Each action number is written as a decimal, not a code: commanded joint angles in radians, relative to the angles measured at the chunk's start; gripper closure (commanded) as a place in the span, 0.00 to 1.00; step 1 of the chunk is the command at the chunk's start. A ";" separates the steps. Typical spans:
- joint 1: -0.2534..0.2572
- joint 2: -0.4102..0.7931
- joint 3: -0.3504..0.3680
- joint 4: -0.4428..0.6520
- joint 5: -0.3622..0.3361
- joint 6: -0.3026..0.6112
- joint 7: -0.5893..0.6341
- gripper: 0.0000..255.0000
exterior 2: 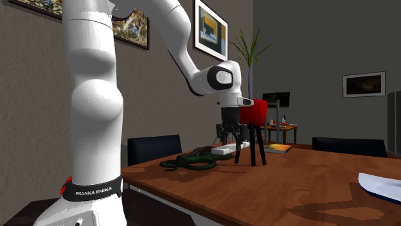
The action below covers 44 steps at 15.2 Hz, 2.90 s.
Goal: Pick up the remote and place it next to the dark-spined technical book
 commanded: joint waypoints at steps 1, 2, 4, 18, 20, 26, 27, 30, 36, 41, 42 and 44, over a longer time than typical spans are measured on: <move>0.013 0.054 0.017 0.066 0.000 -0.012 0.030 1.00; 0.020 0.084 0.024 0.103 -0.001 -0.019 0.045 1.00; 0.034 0.145 0.038 0.180 -0.005 -0.036 0.076 1.00; 0.148 0.607 0.081 0.857 -0.055 -0.257 0.240 1.00; 0.167 0.687 0.082 0.988 -0.061 -0.309 0.255 1.00; 0.235 1.022 0.077 1.563 -0.075 -0.549 0.282 1.00; 0.249 1.108 0.075 1.716 -0.077 -0.616 0.281 1.00; 0.247 1.108 0.074 1.677 -0.077 -0.576 0.283 1.00; 0.245 1.124 0.074 1.624 -0.079 -0.508 0.286 1.00; 0.244 1.148 0.073 1.600 -0.082 -0.460 0.289 1.00; 0.244 1.153 0.073 1.597 -0.082 -0.452 0.289 1.00; 0.244 1.153 0.073 1.597 -0.082 -0.452 0.289 1.00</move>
